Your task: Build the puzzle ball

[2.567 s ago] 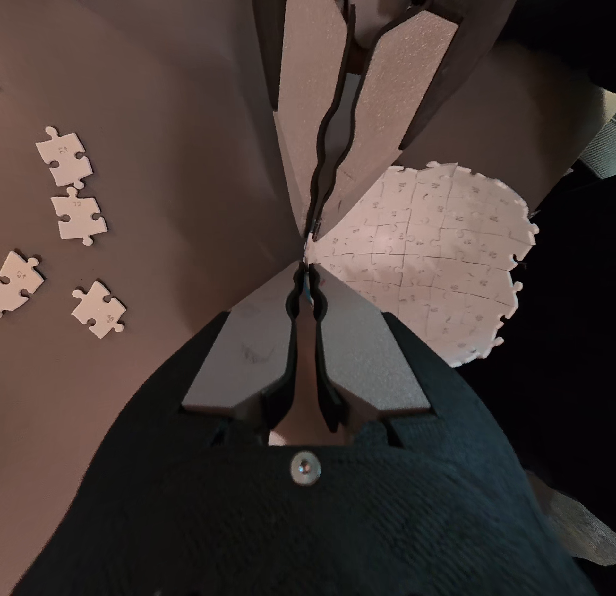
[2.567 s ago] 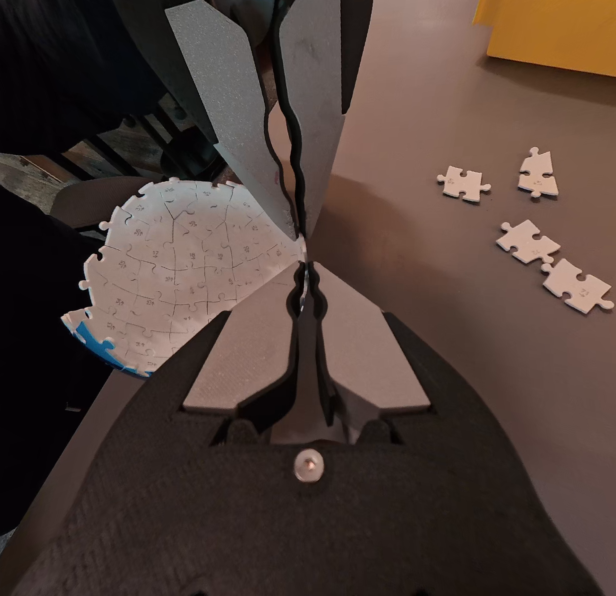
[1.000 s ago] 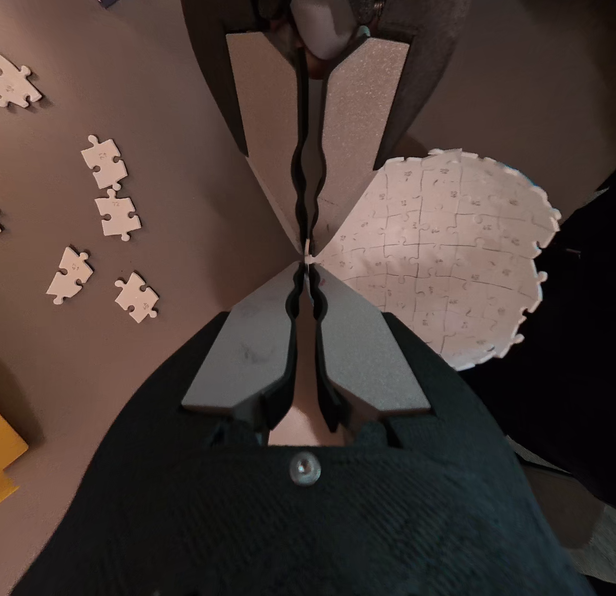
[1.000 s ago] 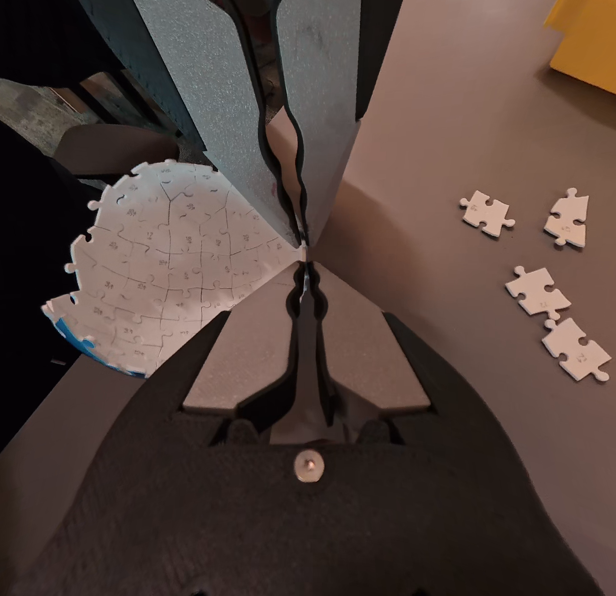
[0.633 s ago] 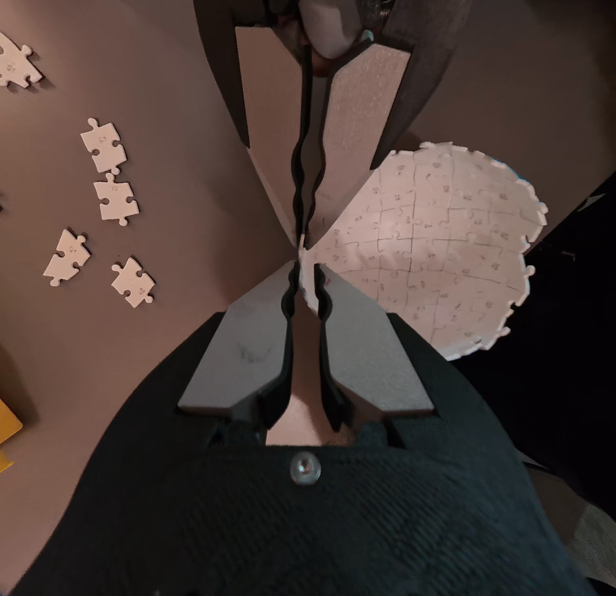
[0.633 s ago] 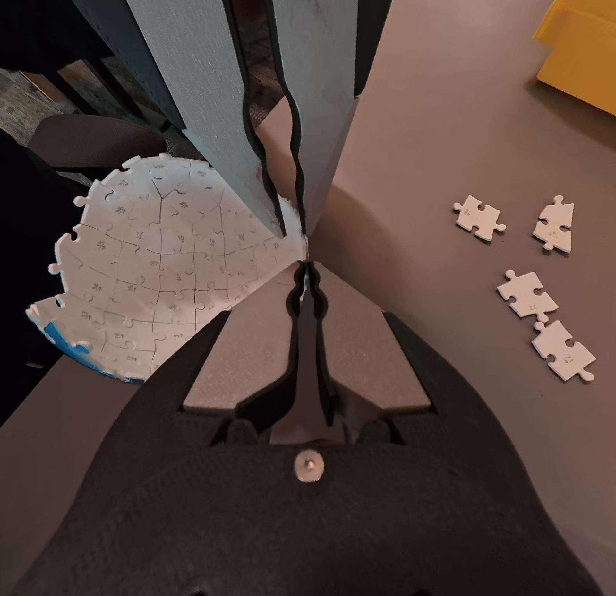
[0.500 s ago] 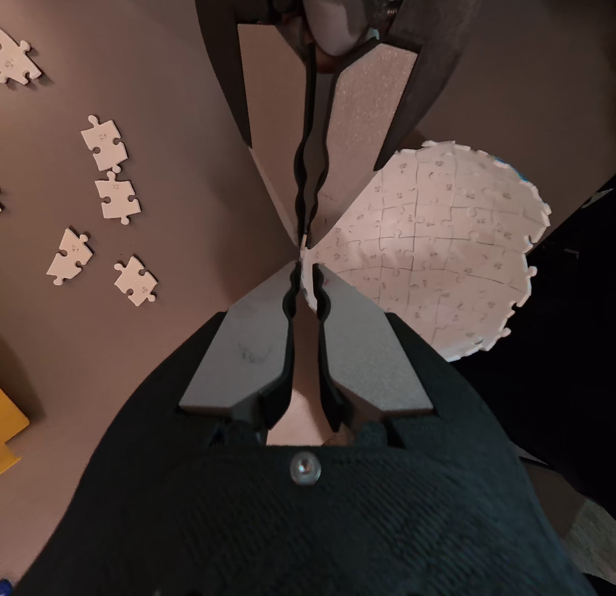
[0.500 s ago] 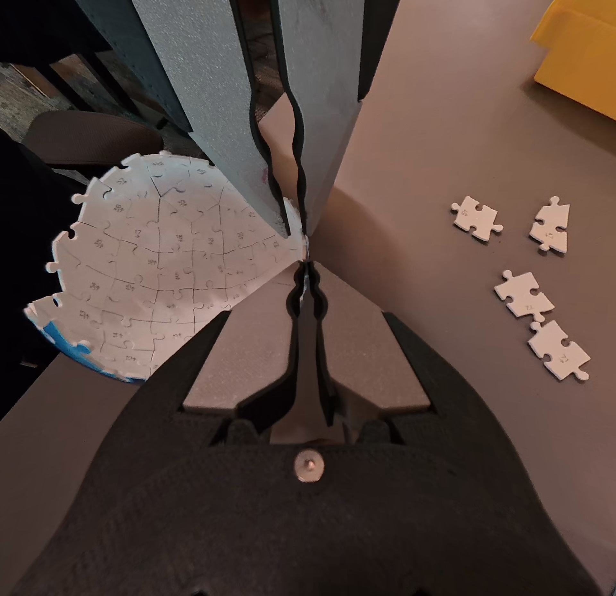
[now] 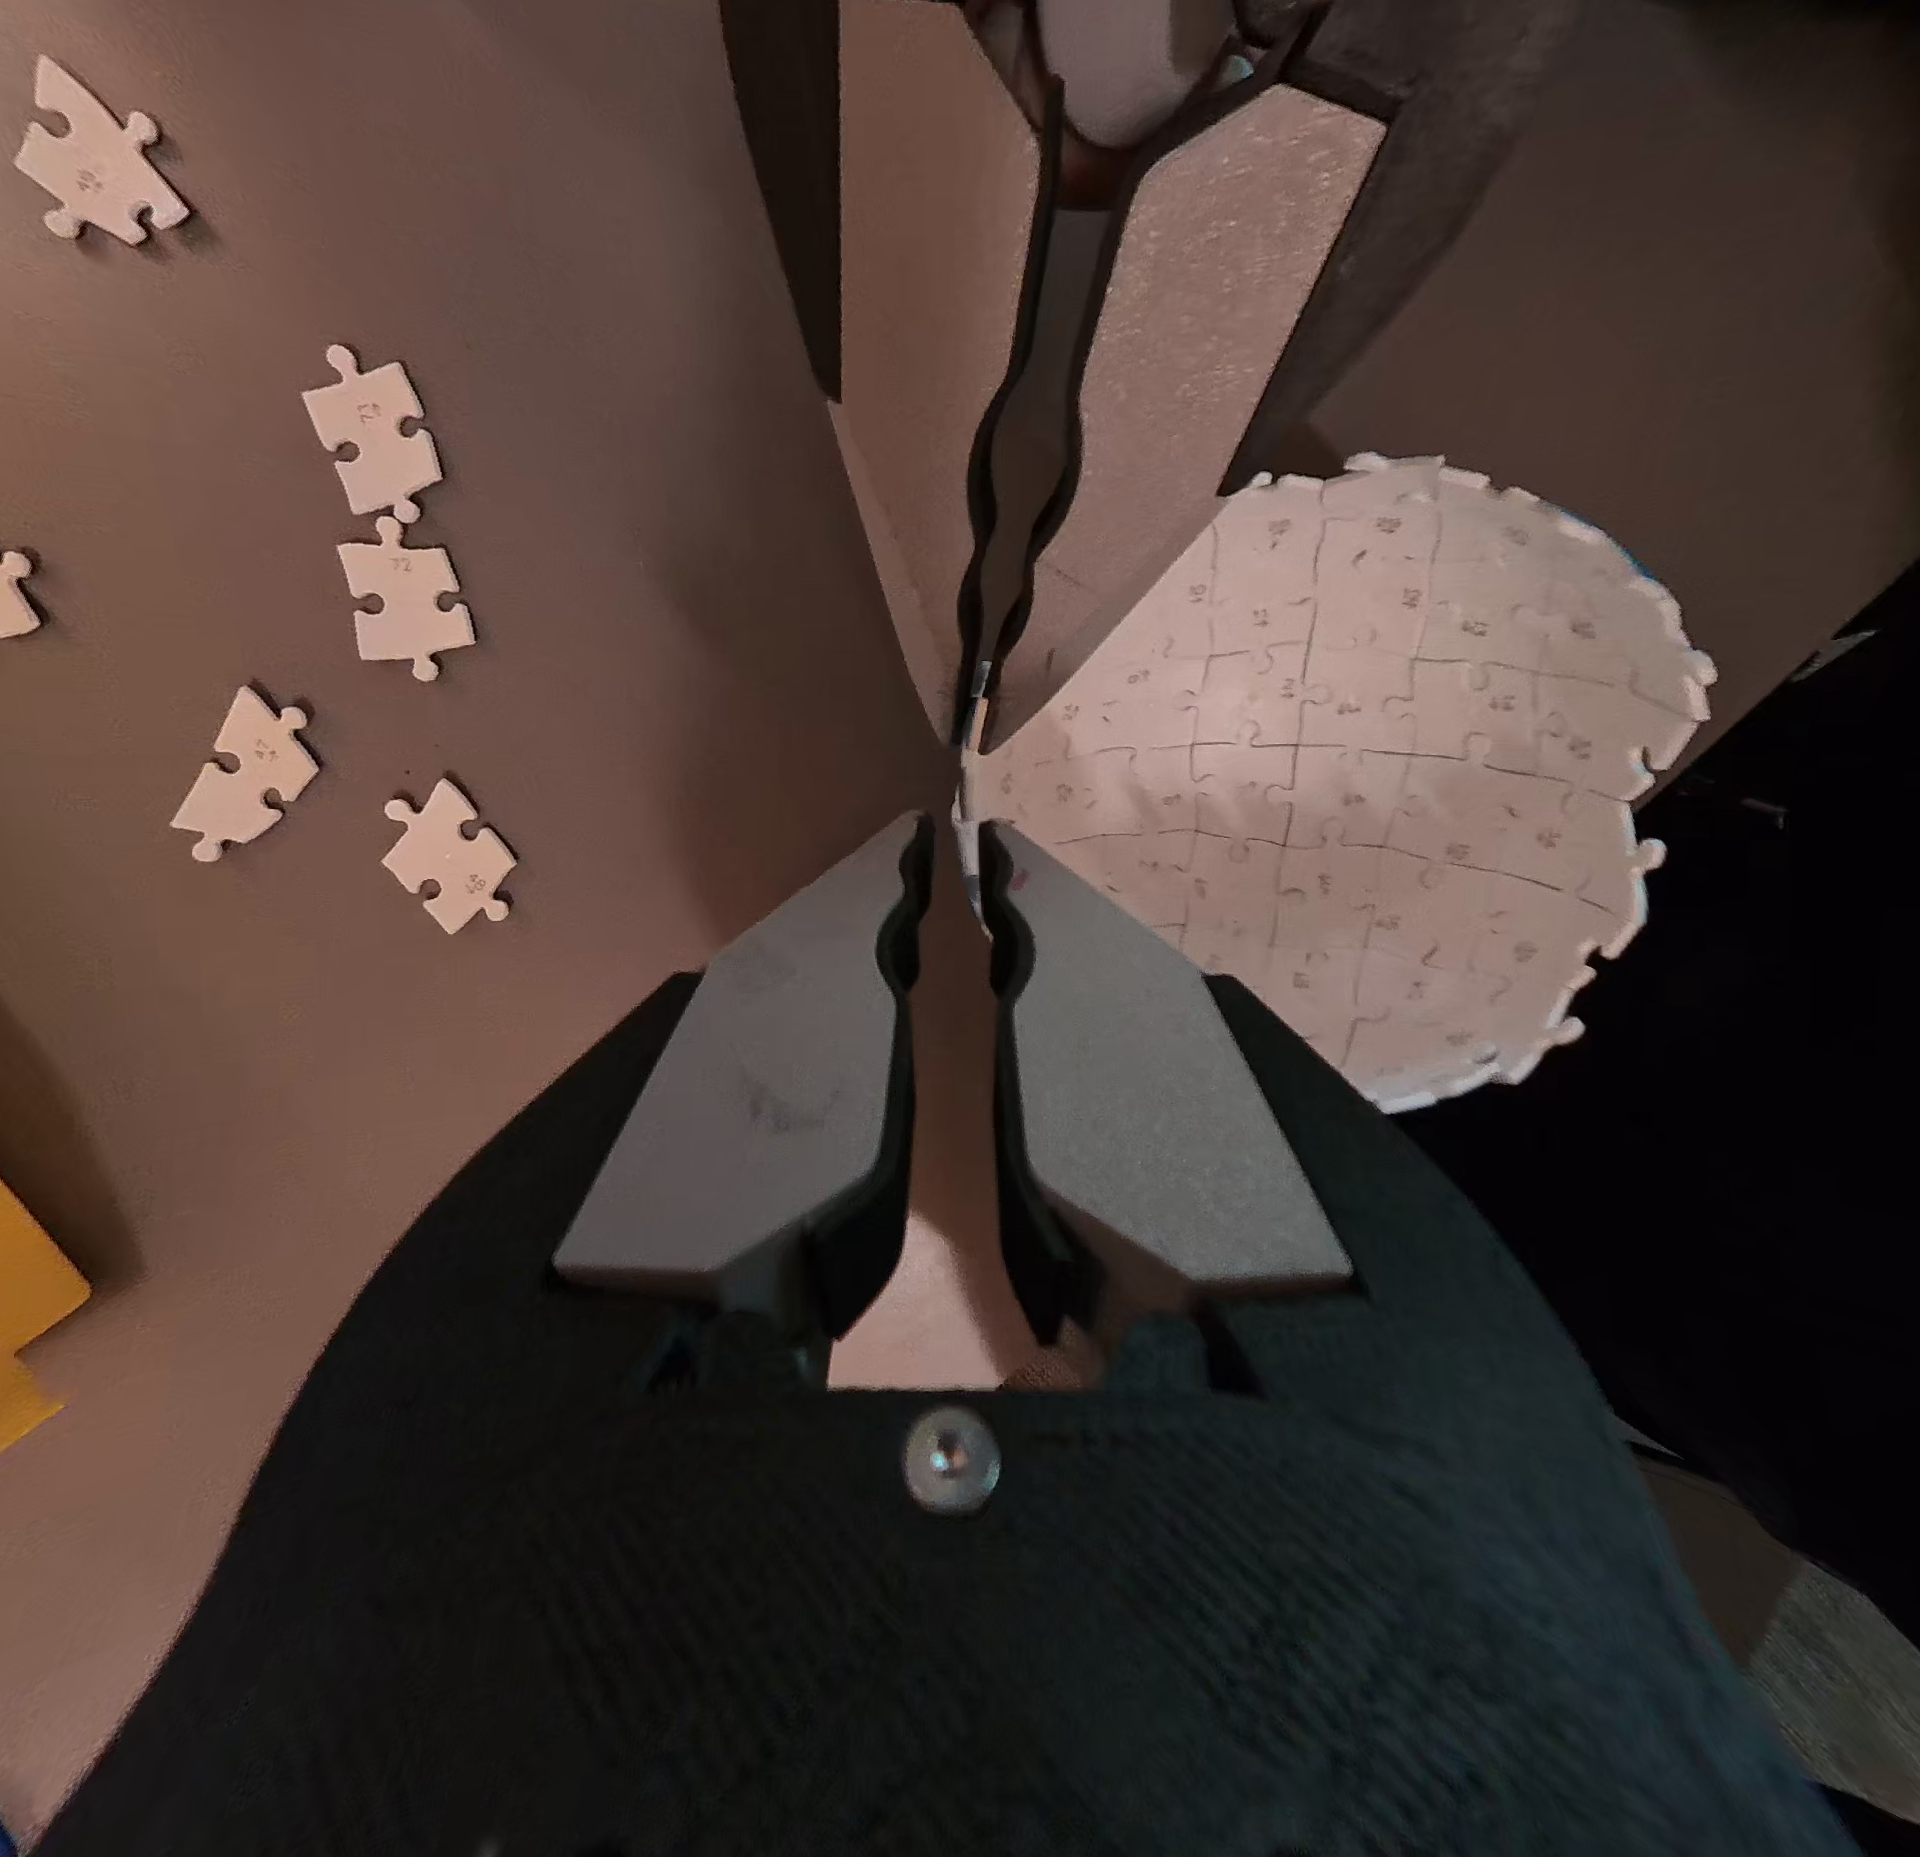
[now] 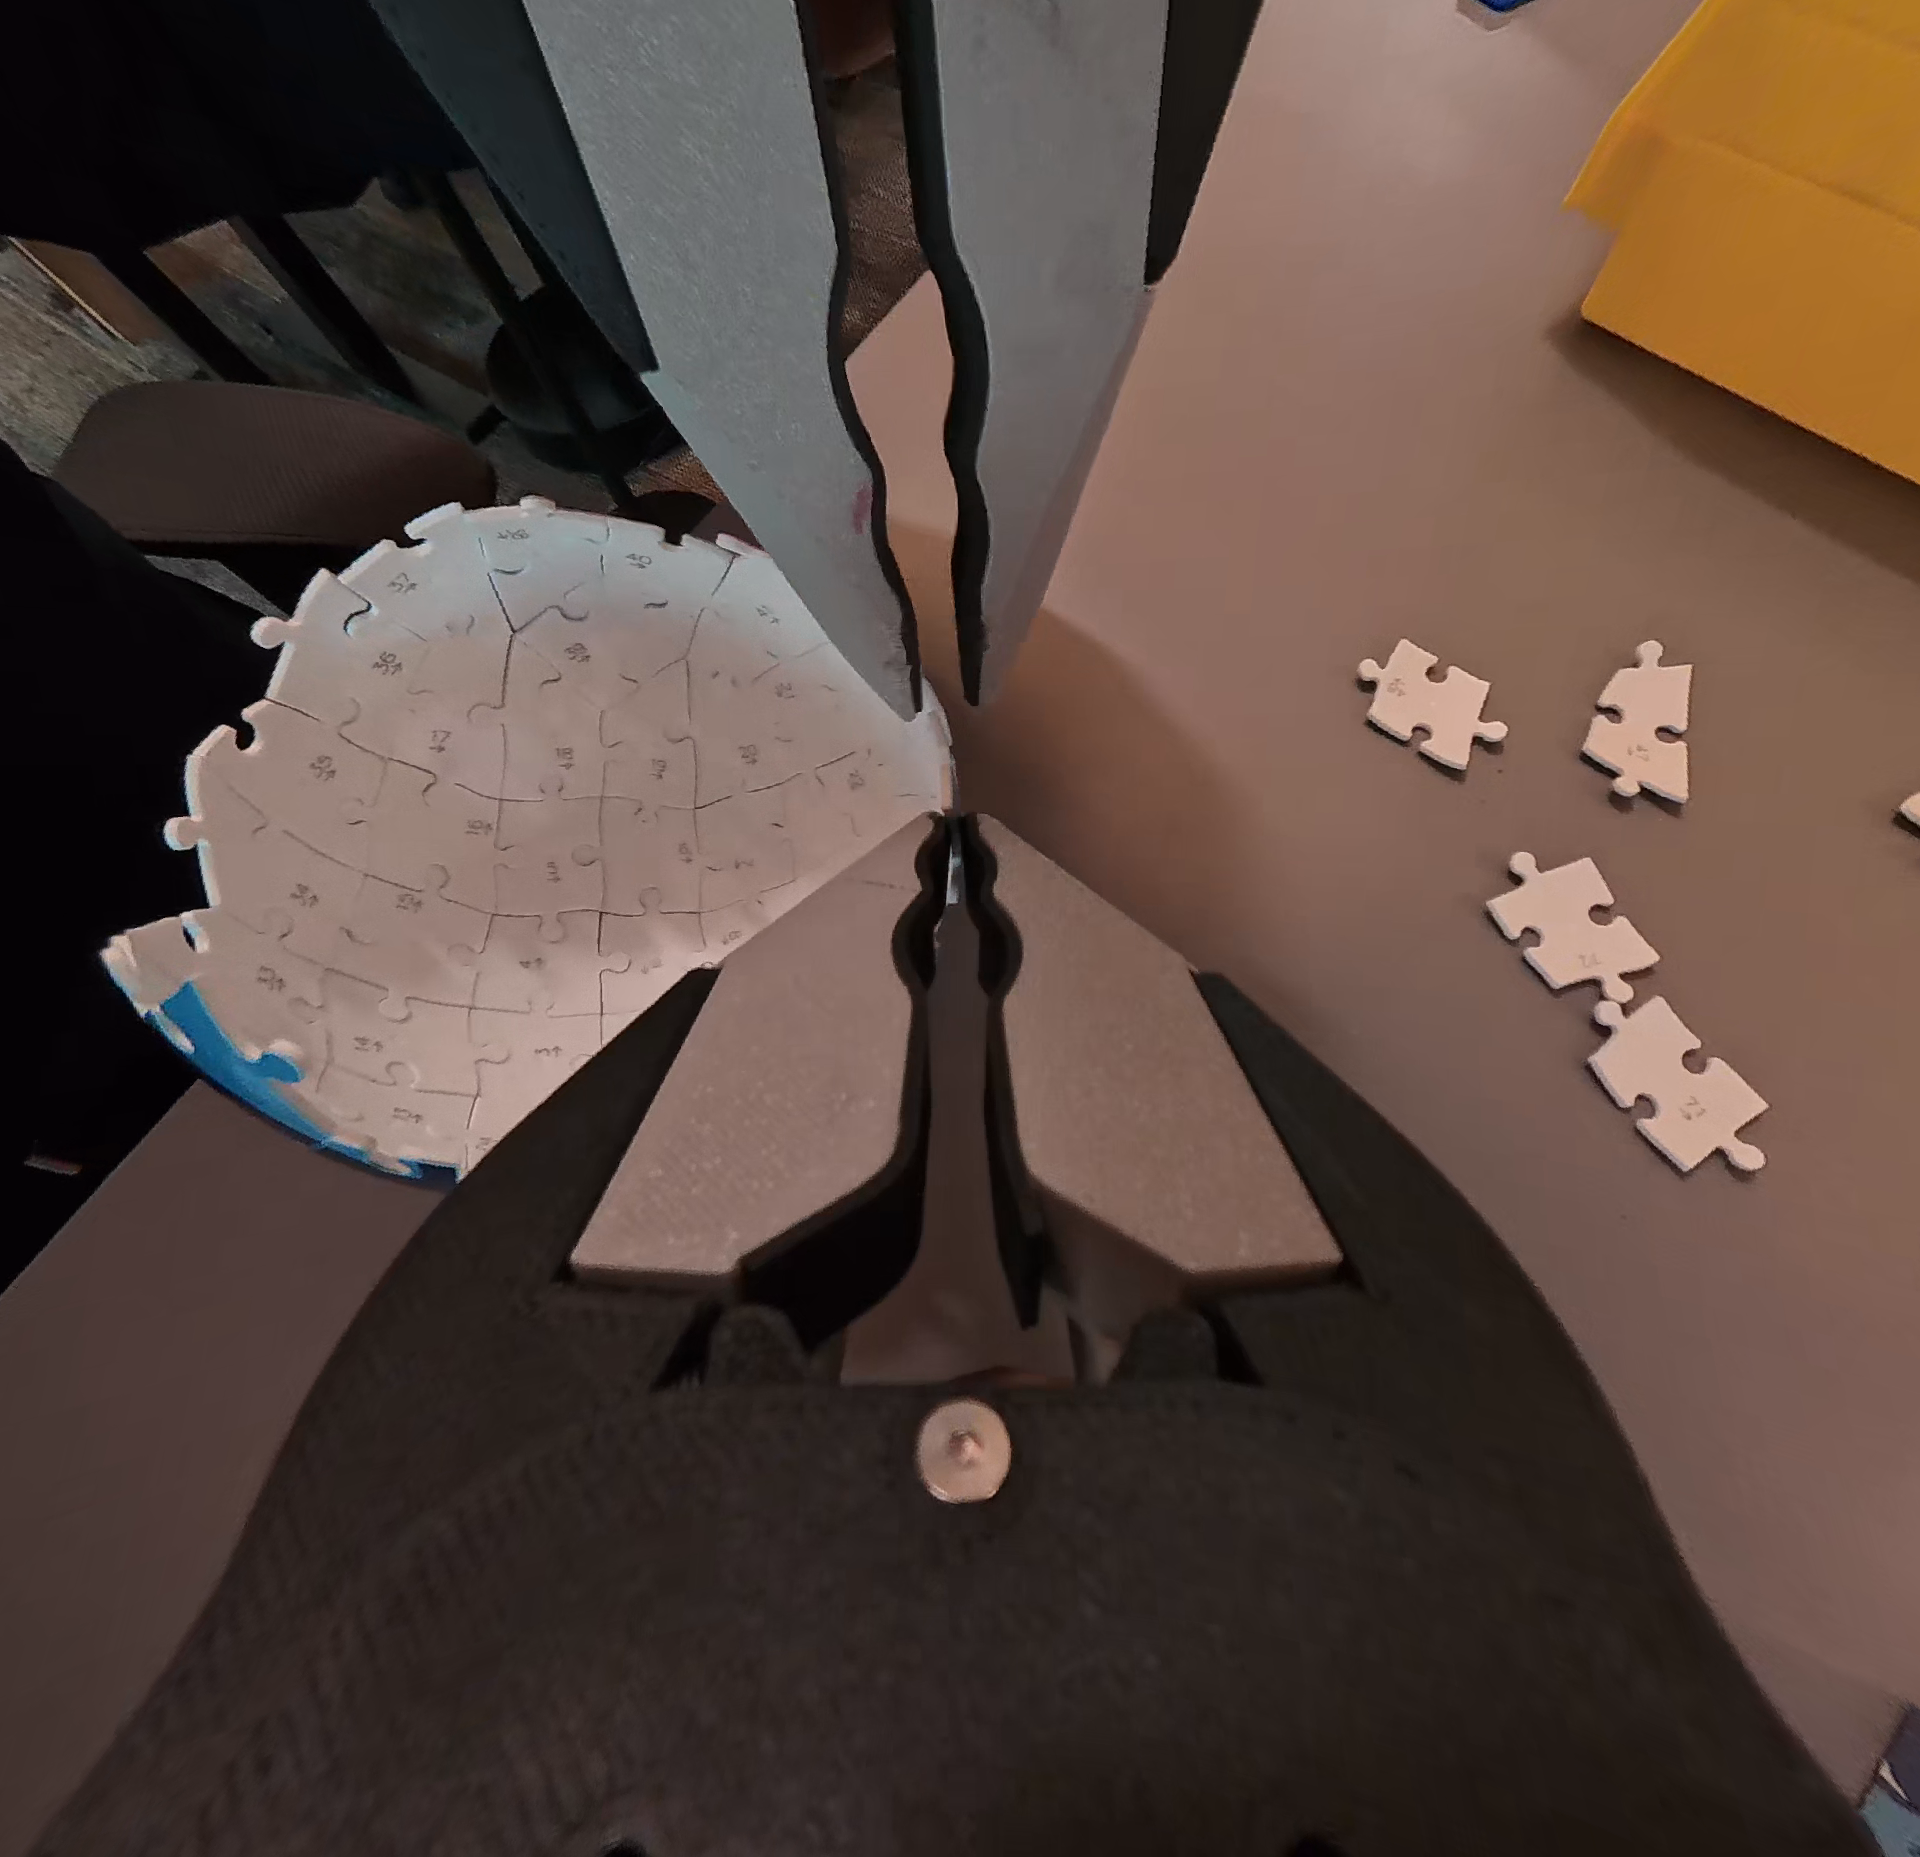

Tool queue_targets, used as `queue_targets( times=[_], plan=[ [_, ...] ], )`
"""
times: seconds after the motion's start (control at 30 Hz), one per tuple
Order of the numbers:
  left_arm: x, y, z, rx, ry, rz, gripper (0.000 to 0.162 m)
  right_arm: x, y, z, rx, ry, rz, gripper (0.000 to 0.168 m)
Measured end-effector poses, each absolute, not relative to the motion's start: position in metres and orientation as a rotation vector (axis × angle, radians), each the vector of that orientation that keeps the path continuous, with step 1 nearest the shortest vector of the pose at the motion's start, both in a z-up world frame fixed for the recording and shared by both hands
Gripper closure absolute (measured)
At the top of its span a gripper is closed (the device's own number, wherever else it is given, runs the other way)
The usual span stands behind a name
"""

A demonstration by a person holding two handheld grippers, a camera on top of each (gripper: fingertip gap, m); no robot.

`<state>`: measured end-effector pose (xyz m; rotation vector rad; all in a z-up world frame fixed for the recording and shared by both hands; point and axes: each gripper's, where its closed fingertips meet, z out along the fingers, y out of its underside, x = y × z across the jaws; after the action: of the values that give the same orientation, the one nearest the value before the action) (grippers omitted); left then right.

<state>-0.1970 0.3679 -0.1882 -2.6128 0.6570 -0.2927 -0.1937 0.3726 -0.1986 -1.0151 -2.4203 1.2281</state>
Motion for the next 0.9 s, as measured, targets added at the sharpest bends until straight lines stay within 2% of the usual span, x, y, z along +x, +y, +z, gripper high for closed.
queue_targets(
  times=[0.9],
  plan=[
    [-0.197,0.37,-0.196,-2.655,0.646,-0.324,0.158,-0.196,0.375,-0.2,-1.062,-2.419,1.225,0.168]
  ],
)
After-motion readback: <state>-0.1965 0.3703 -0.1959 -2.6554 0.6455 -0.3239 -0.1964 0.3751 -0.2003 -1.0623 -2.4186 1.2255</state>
